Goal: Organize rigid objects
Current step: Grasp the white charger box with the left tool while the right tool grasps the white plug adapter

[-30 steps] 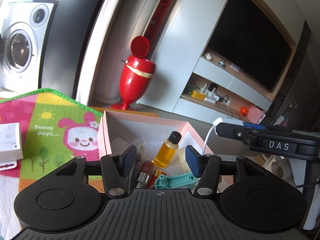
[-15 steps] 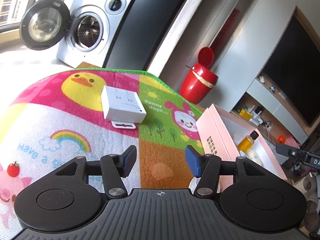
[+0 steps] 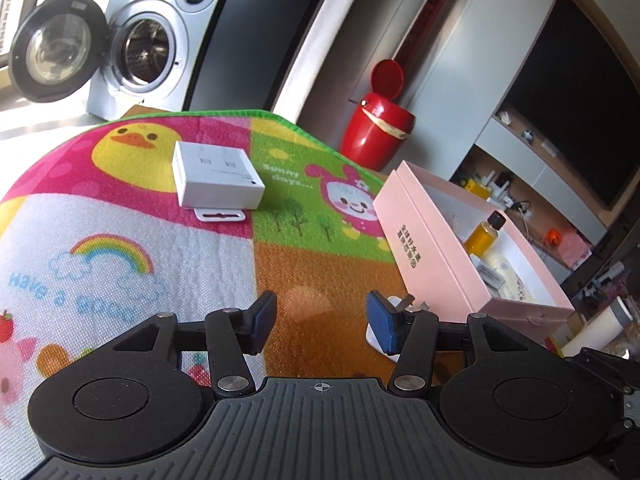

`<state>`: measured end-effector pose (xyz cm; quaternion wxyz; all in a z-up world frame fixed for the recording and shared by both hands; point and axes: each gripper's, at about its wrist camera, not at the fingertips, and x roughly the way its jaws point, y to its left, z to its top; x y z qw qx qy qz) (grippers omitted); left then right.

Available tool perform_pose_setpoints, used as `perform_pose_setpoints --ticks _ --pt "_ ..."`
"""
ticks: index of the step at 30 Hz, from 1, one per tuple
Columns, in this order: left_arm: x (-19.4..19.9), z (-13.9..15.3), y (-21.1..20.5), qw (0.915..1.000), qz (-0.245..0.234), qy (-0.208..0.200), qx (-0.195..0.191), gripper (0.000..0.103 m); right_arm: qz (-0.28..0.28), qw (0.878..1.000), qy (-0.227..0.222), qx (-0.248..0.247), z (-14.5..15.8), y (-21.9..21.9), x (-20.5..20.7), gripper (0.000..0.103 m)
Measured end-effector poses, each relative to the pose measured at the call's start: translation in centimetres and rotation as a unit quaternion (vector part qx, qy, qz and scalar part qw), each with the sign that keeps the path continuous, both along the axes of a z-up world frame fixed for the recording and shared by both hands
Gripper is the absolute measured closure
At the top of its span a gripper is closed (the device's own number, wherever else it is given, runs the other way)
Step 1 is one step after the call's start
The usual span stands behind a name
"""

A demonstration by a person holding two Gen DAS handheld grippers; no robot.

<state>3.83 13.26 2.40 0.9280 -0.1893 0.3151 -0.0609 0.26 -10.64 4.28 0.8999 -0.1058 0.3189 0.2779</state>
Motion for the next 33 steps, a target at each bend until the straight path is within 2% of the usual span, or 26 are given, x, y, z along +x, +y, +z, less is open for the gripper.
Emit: perform_pose_setpoints --ticks 2,5,7,11,13,15,18,21,23,24,25,29,31,33 --pt "0.5 0.5 0.3 0.9997 0.014 -0.013 0.014 0.049 0.003 1.0 -0.007 -0.01 -0.4 0.6 -0.2 0.031" --pt "2.4 1.9 2.2 0.9956 0.074 -0.037 0.044 0.049 0.01 1.0 -0.003 -0.015 -0.7 1.1 -0.3 0.031" --pt "4.6 2.8 4.1 0.9898 0.124 -0.044 0.056 0.049 0.016 1.0 -0.002 -0.014 -0.5 1.5 -0.2 0.031" --pt "10.8 2.7 7.8 0.9858 0.164 -0.008 0.032 0.049 0.027 1.0 -0.012 -0.01 0.2 2.5 0.0 0.031" --pt "13.4 2.0 8.6 0.9872 0.157 0.022 0.021 0.049 0.032 0.999 -0.012 -0.008 0.3 2.9 -0.1 0.031" --pt "15.6 0.9 8.7 0.9895 0.13 0.061 0.016 0.05 0.037 0.999 -0.013 -0.008 0.3 3.0 -0.4 0.031" --pt "16.2 0.0 8.0 0.9929 0.088 0.072 0.037 0.052 0.037 0.999 -0.02 -0.009 0.3 3.0 -0.6 0.031" --pt "14.6 -0.3 6.9 0.9964 0.032 0.059 0.052 0.052 0.031 0.998 -0.045 -0.021 0.3 3.5 -0.1 0.032" --pt "13.0 -0.5 5.7 0.9959 -0.013 0.05 0.074 0.052 0.038 0.995 -0.071 -0.052 0.4 4.7 0.2 0.044" --pt "12.1 -0.6 5.3 0.9952 -0.03 0.047 0.08 0.052 0.047 0.993 -0.082 -0.067 0.4 5.4 0.3 0.057" --pt "11.1 -0.6 4.9 0.9944 -0.046 0.042 0.085 0.052 0.056 0.992 -0.089 -0.075 0.5 6.1 0.4 0.061" --pt "7.1 -0.7 4.0 0.9938 -0.08 0.036 0.068 0.054 0.07 0.984 -0.121 -0.11 0.2 8.9 1.5 0.061" --pt "5.0 -0.7 4.0 0.995 -0.081 0.031 0.051 0.054 0.068 0.978 -0.14 -0.136 -0.3 10.2 2.3 0.061" --pt "3.0 -0.5 4.1 0.9965 -0.067 0.024 0.045 0.055 0.063 0.977 -0.137 -0.152 -0.6 11.2 3.3 0.063"
